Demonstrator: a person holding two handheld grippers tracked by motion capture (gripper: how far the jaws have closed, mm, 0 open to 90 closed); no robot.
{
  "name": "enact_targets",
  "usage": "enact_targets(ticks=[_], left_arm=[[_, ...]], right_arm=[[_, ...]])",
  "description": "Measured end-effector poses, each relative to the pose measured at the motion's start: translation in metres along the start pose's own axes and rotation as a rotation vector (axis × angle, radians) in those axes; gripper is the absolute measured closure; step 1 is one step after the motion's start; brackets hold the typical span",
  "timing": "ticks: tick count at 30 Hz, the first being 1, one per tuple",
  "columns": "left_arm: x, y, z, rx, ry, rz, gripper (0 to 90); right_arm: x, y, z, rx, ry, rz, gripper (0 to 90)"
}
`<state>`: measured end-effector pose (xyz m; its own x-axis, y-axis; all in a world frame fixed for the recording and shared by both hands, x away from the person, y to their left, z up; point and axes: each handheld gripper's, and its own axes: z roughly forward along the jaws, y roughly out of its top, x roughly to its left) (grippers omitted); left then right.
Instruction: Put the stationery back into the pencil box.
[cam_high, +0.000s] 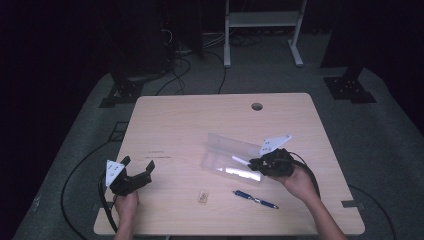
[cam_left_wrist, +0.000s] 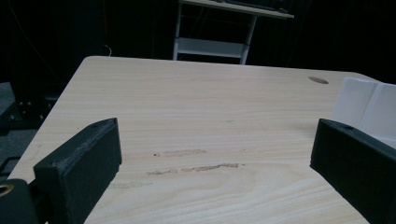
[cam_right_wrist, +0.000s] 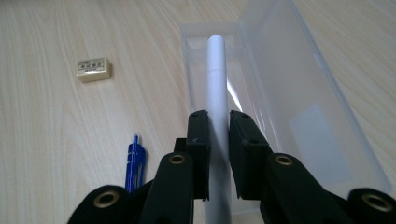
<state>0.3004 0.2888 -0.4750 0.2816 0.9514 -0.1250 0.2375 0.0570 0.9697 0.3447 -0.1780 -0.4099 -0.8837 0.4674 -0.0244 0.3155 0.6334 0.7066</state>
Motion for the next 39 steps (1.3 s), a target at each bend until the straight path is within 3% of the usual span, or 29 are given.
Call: enact_targets(ticks=[11, 39], left_arm=[[-0.001, 0.000, 0.001, 0.000, 0.000, -0.001, 1.0], [-0.001, -0.001, 0.002, 0.006, -0.001, 0.000, 1.1]], right_arm=[[-0.004, 0.011, 0.017, 0.021, 0.009, -0.021, 78.3], [-0.020, 0.013, 0.063, 0.090, 0.017, 0.031, 78.1]])
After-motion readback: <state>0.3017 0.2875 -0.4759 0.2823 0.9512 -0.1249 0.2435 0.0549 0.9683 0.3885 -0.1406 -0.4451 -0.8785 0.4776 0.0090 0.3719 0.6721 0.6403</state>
